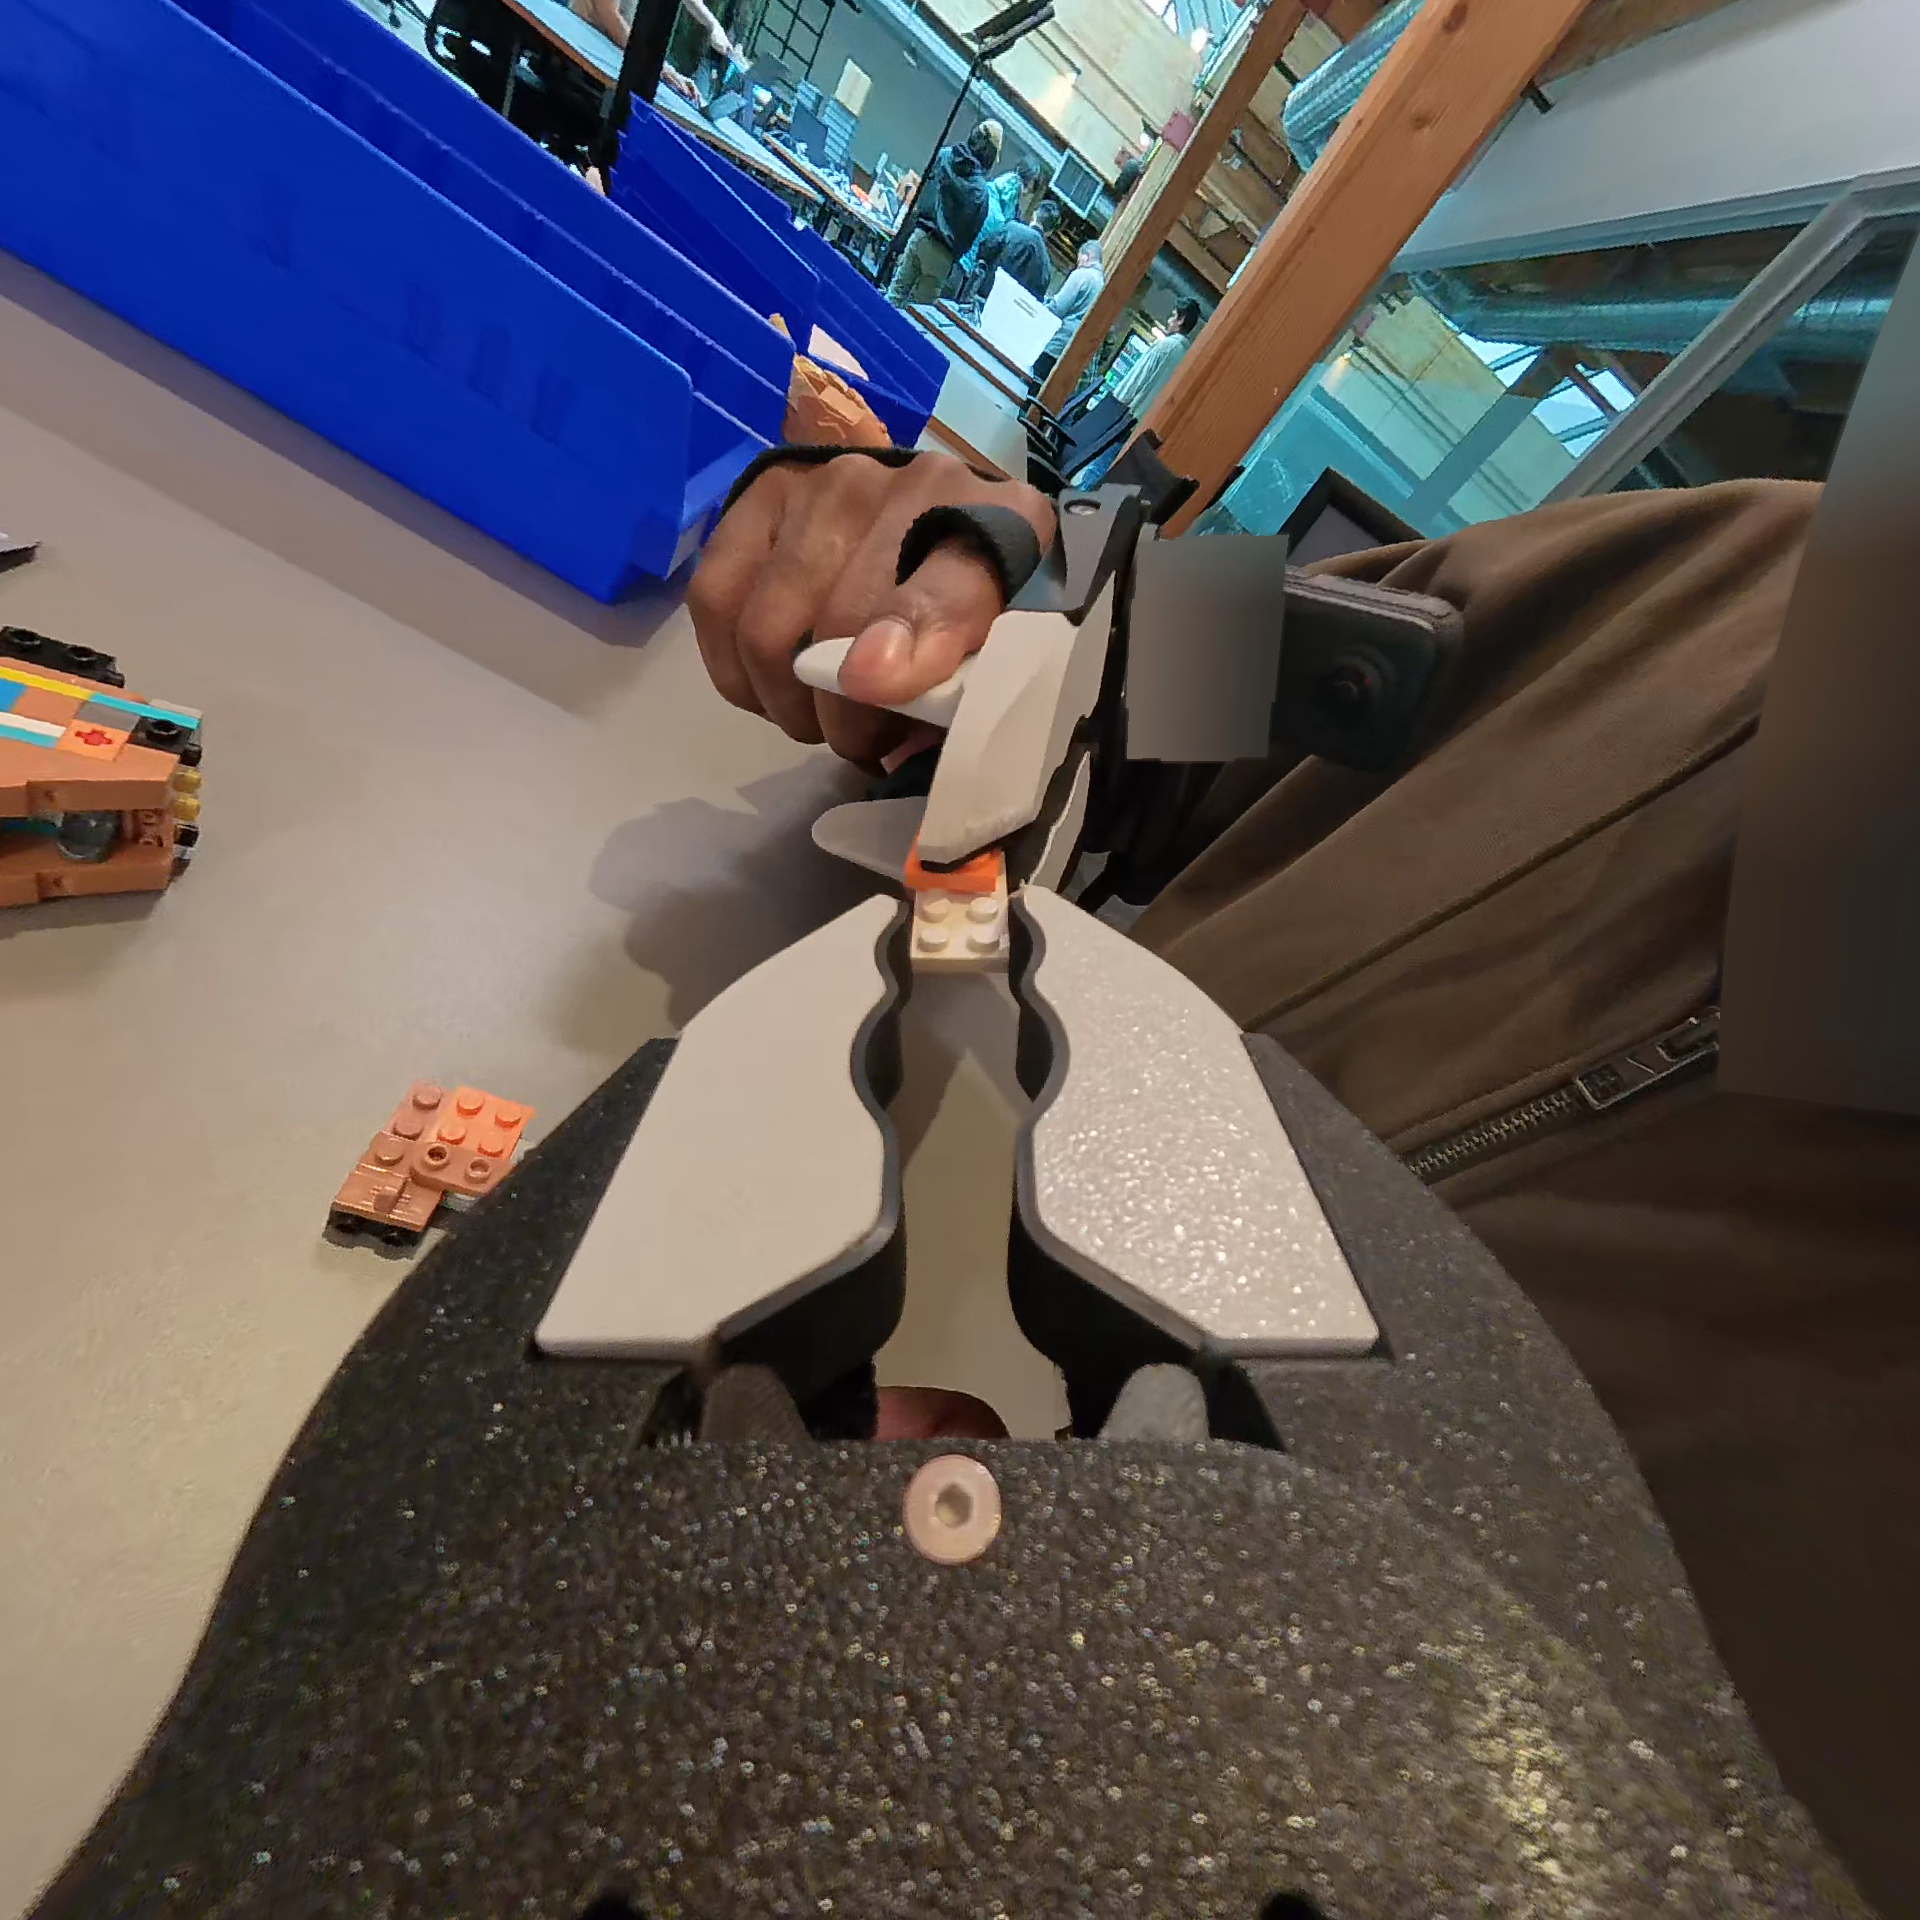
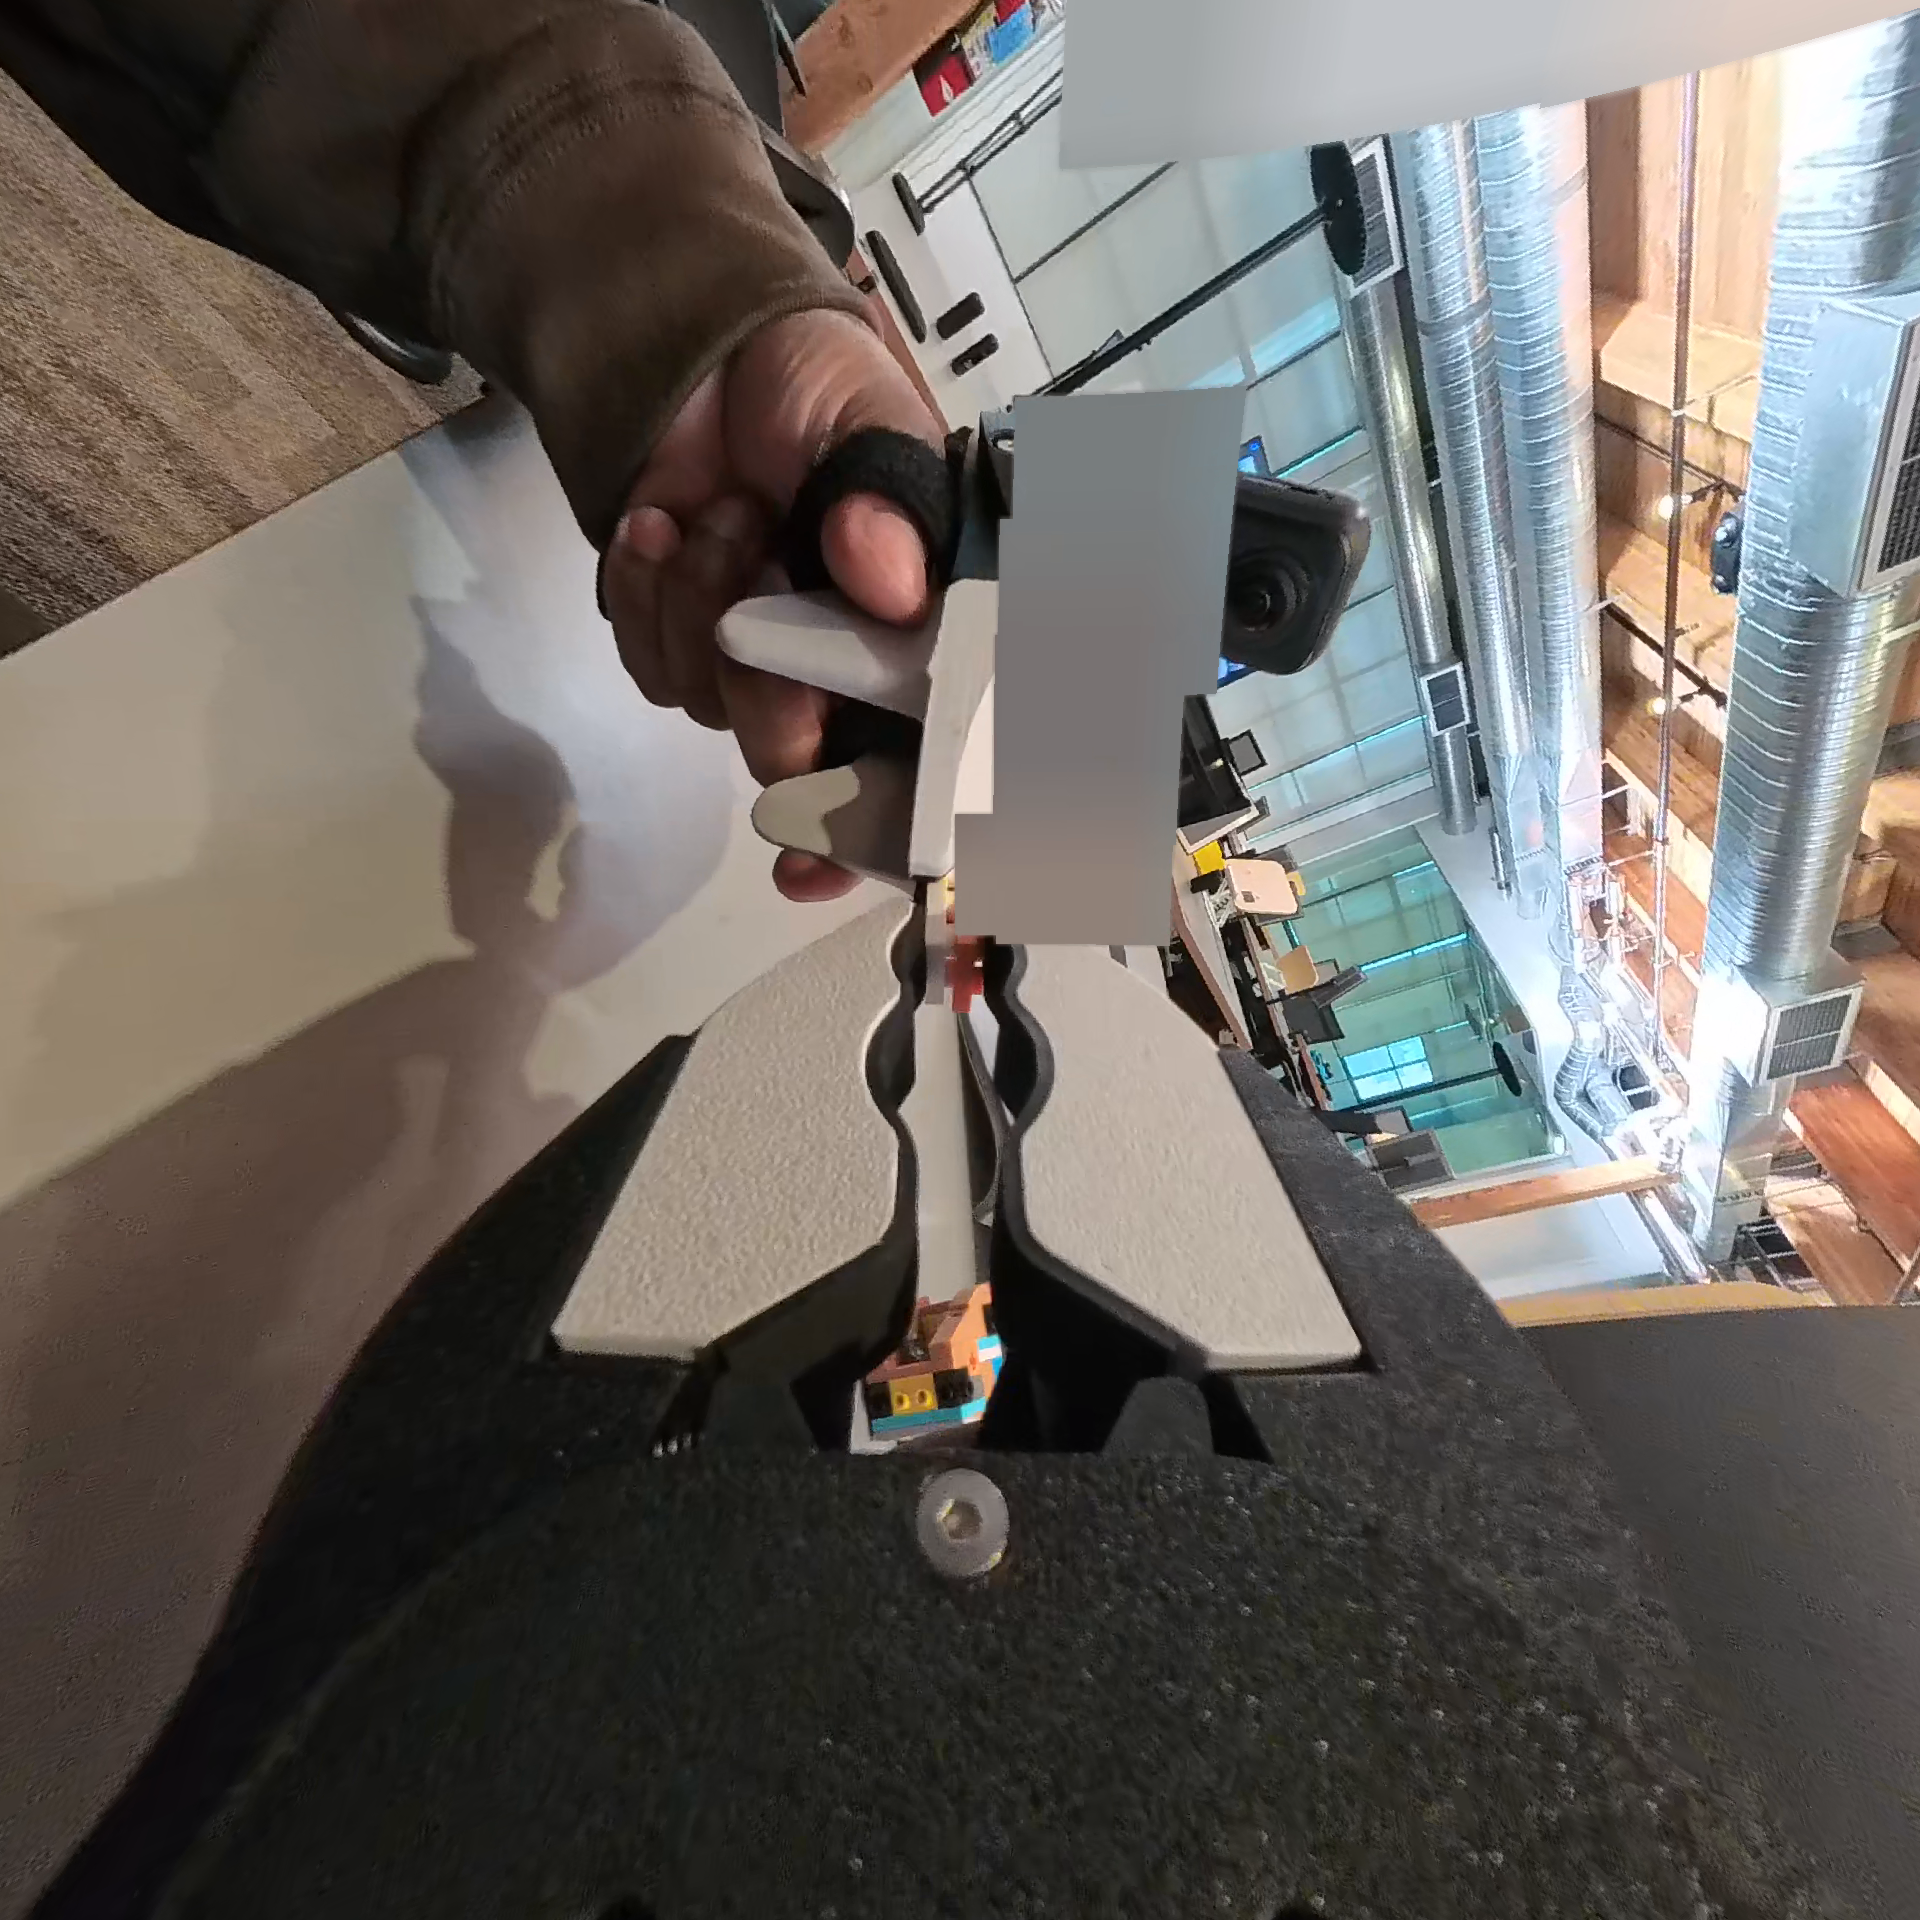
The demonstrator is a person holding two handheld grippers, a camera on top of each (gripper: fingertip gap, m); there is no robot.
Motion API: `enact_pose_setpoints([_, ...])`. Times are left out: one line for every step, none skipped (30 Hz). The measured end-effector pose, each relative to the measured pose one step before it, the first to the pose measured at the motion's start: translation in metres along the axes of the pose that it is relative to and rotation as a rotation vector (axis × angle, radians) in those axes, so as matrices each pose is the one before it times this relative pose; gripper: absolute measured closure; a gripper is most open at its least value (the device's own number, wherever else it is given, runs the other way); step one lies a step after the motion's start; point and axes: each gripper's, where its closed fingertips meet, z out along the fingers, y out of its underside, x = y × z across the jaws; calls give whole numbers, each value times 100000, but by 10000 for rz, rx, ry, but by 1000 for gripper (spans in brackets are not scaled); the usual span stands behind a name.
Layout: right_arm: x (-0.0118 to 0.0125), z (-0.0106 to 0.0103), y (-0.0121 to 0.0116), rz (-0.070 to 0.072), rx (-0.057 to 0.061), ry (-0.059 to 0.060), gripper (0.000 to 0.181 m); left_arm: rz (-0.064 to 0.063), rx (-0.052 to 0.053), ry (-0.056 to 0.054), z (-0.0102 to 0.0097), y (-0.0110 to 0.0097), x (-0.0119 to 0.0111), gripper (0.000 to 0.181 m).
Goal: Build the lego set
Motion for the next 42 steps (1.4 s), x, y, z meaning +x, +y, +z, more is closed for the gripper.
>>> enact_pose_setpoints([-17, -23, -12, 26, 34, -44, 172, -41, 33, 84, 29, 18, 14, 164])
enact_pose_setpoints([22, -7, 52, 69, -4, -28, 172, -74, 73, 37, -5, -49, -93, 164])
enact_pose_setpoints([45, 13, 112, 128, -30, -14, 171, -95, 113, 54, 3, -88, -73, 164])
enact_pose_setpoints([98, -2, 79, 198, 1, 1, 172, -131, 180, 64, 5, -174, -33, 164])
enact_pose_setpoints([143, 0, 82, 234, 6, 20, 172, -161, 223, 65, -10, -231, -9, 163])
enact_pose_setpoints([140, -15, 58, 256, 10, 9, 172, -142, 219, 29, -47, -216, -16, 162])
enact_pose_setpoints([153, -34, -27, 280, 52, 9, 171, -110, 242, -82, -144, -260, -132, 157])
enact_pose_setpoints([151, -52, -25, 308, 44, 2, 172, -28, 247, -92, -237, -258, -105, 153])
enact_pose_setpoints([104, -23, 70, 350, -22, -44, 172, 122, 272, -111, -316, -278, -75, 150])
enact_pose_setpoints([97, -15, 97, 439, -24, -71, 172, 382, 267, -215, -358, -249, -103, 149])
enact_pose_setpoints([105, -40, 10, 605, 60, -111, 172, 697, 255, -355, -372, -234, -143, 149])
enact_pose_setpoints([74, -23, 64, 676, 25, -152, 172, 928, 210, -469, -337, -184, -177, 149])
enact_pose_setpoints([112, -13, 68, 620, 14, -123, 171, 1067, 98, -542, -294, -88, -219, 150])
enact_pose_setpoints([76, -11, 18, 536, 49, -131, 172, 1071, 10, -426, -225, 3, -47, 151])
enact_pose_setpoints([18, 18, 59, 501, -6, -175, 172, 950, -40, -280, -119, -4, 100, 153])
enact_pose_setpoints([-18, 35, 28, 416, 4, -156, 172, 761, -62, -179, -27, -15, 137, 156])
enact_pose_setpoints([-17, 38, 16, 348, -2, -126, 172, 606, -63, -80, 62, -15, 179, 159])
enact_pose_setpoints([-78, 88, 73, 301, -36, -137, 171, 461, -20, -19, 107, -59, 186, 162])
enact_pose_setpoints([-110, 95, 119, 253, -67, -127, 171, 323, -23, -2, 140, -40, 124, 165])
enact_pose_setpoints([-92, 82, 74, 201, -22, -98, 171, 241, -104, 68, 166, 101, 156, 168])
enact_pose_setpoints([-144, 81, 102, 236, -30, -148, 171, 205, -147, 105, 186, 185, 154, 170])
enact_pose_setpoints([-135, 53, 72, 291, -16, -159, 171, 166, -157, 104, 188, 235, 133, 172])
enact_pose_setpoints([-54, 22, 21, 293, 43, -114, 171, 142, -85, 99, 145, 103, 137, 174])
enact_pose_setpoints([-2, -12, 77, 299, 11, -103, 171, 108, -74, 35, 119, 72, 36, 175])
enact_pose_setpoints([27, -52, -11, 264, 80, -73, 172, 67, -91, -18, 70, 77, -81, 175])
enact_pose_setpoints([62, -58, -8, 224, 83, -40, 172, 57, -100, 7, 44, 92, -53, 175])
enact_pose_setpoints([74, -13, 106, 144, -17, -8, 172, 62, -98, 2, 20, 111, -66, 175])
enact_pose_setpoints([60, -9, 69, 39, -5, 25, 171, 71, -114, -1, -4, 170, -59, 175])
enact_pose_setpoints([11, -1, 24, 56, -3, -9, 172, 75, -117, 20, -1, 188, -10, 174])
enact_pose_setpoints([-50, 3, 7, 107, -11, -63, 172, 90, -115, 48, 14, 172, 77, 174])
enact_pose_setpoints([-62, 12, 19, 121, -5, -72, 172, 128, -114, 27, 41, 156, 63, 173])
enact_pose_setpoints([-39, 25, 38, 100, -9, -53, 172, 152, -113, 16, 58, 112, 58, 174])
enact_pose_setpoints([-23, 34, 101, 61, -35, -31, 172, 130, -121, 27, 67, 92, 57, 174])
enact_pose_setpoints([3, 34, 96, 82, -28, -28, 172, 66, -122, -14, 61, 84, -51, 174])
enact_pose_setpoints([22, 4, 90, 131, -2, -42, 172, 11, -117, -5, 25, 77, -98, 174])
enact_pose_setpoints([19, 0, 94, 91, -19, -34, 172, -5, -168, 82, 30, 116, 2, 174])
enact_pose_setpoints([23, 29, 138, 28, -61, 6, 172, 3, -210, 73, 38, 166, -7, 175])
enact_pose_setpoints([32, 21, 134, 24, -76, 15, 172, -5, -185, 62, 34, 122, -8, 175])
enact_pose_setpoints([24, 23, 86, 18, -62, 15, 172, -23, -181, 65, 24, 99, -4, 175])
enact_pose_setpoints([5, 17, 115, 10, -88, 8, 172, -3, -213, 99, 26, 144, 47, 175])
enact_pose_setpoints([-36, 44, 131, -19, -113, 0, 172, 49, -213, 104, 8, 150, 79, 175])
enact_pose_setpoints([-57, 37, 110, -40, -106, 9, 172, 92, -179, 78, -8, 105, 62, 175])
